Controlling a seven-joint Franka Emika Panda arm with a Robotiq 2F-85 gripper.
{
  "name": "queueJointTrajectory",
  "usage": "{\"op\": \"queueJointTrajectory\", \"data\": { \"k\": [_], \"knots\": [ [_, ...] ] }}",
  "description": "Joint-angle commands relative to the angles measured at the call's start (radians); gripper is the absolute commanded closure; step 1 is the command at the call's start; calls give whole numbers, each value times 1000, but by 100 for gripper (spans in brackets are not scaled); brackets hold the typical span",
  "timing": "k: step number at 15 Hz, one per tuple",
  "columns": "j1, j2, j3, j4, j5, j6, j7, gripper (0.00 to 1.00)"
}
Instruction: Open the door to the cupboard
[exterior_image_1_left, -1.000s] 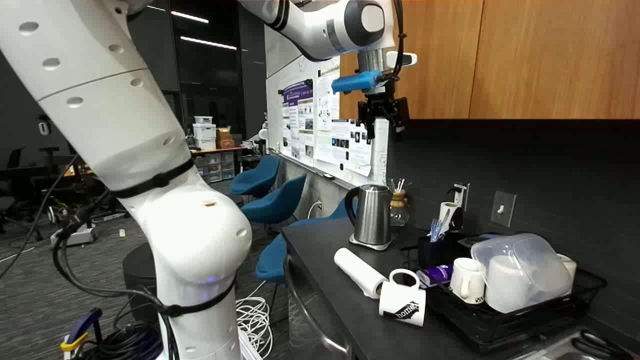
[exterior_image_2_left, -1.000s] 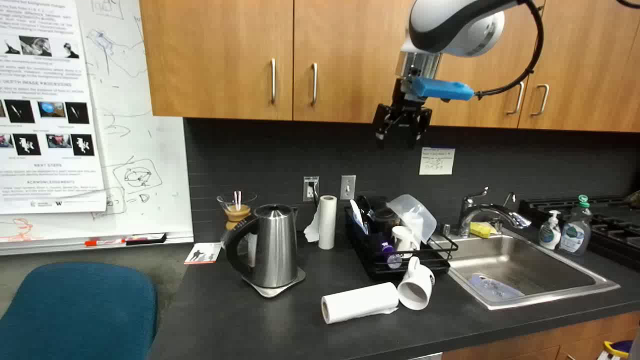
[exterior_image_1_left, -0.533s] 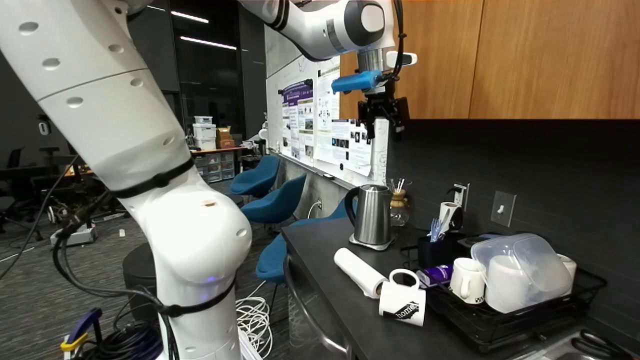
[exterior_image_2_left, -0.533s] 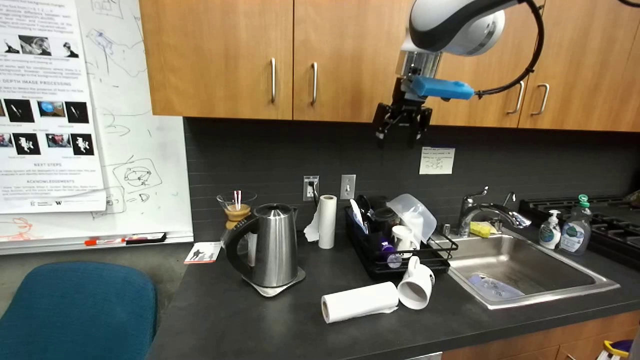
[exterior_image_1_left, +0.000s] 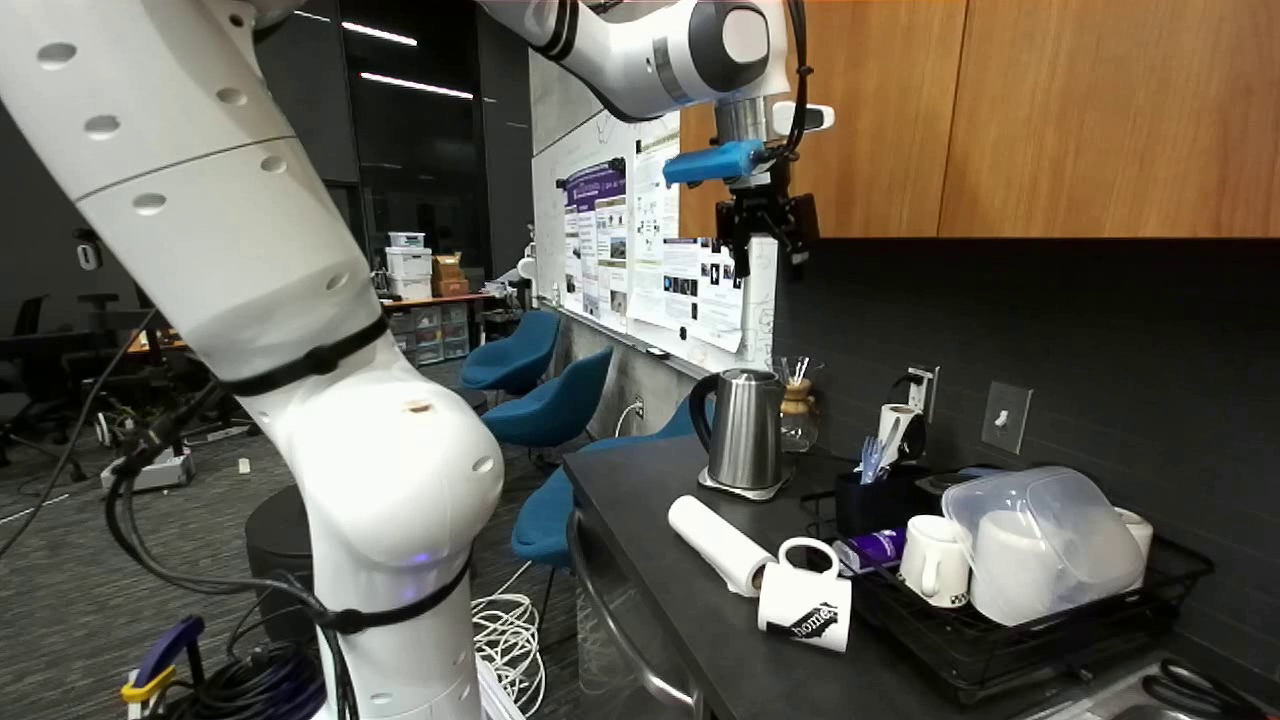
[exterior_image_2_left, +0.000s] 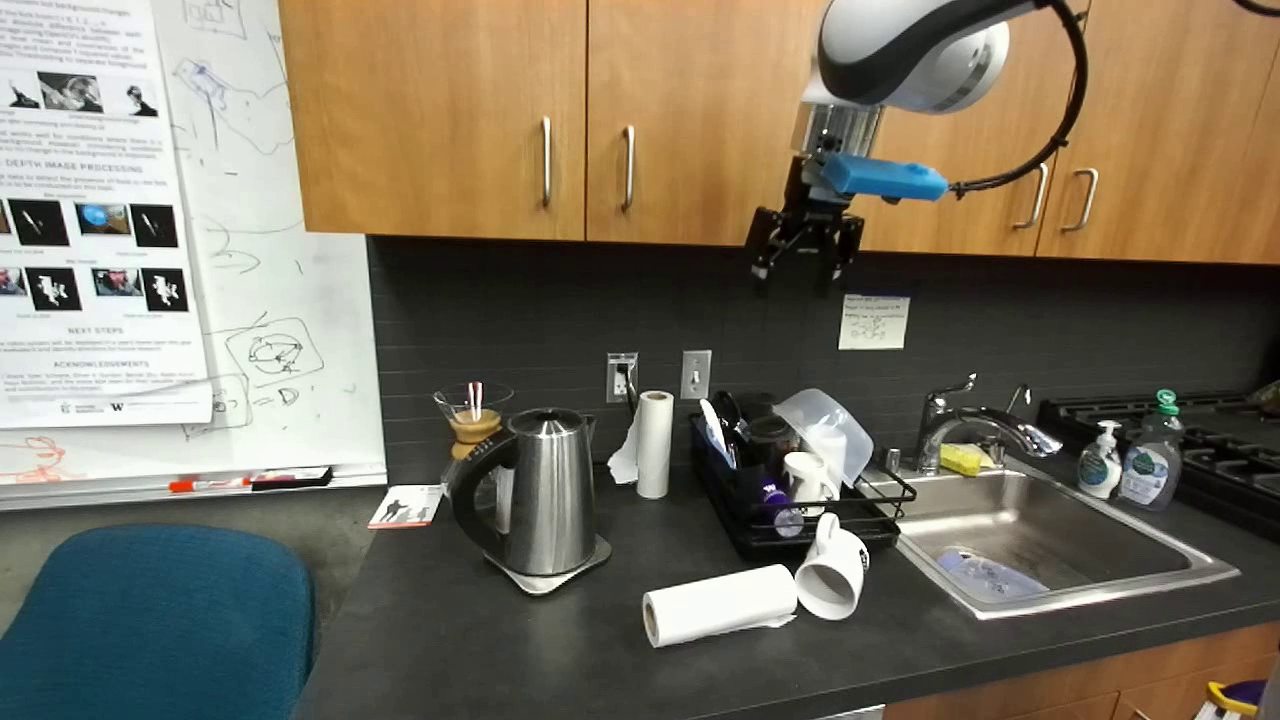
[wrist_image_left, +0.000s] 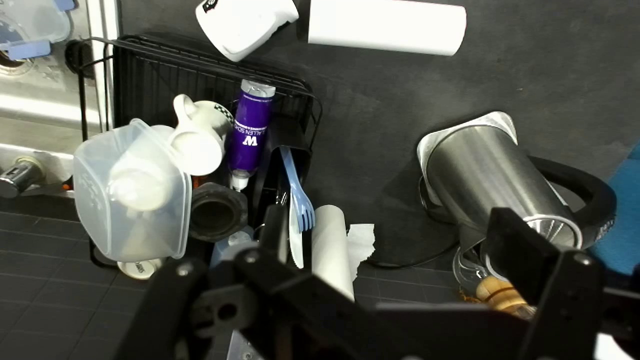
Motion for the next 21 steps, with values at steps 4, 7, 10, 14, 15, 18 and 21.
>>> {"op": "queueJointTrajectory", "data": {
  "k": [4,7,10,14,15,18,21],
  "knots": [
    [-1,1,1,3,1,-3,-1,0],
    [-1,1,1,3,1,-3,-1,0],
    [-1,1,1,3,1,-3,-1,0],
    [-1,1,1,3,1,-3,-1,0],
    [-1,1,1,3,1,-3,-1,0],
    [1,5,1,11,6,-1,1,0],
    [12,-1,2,18,49,81,27,0]
  ]
}}
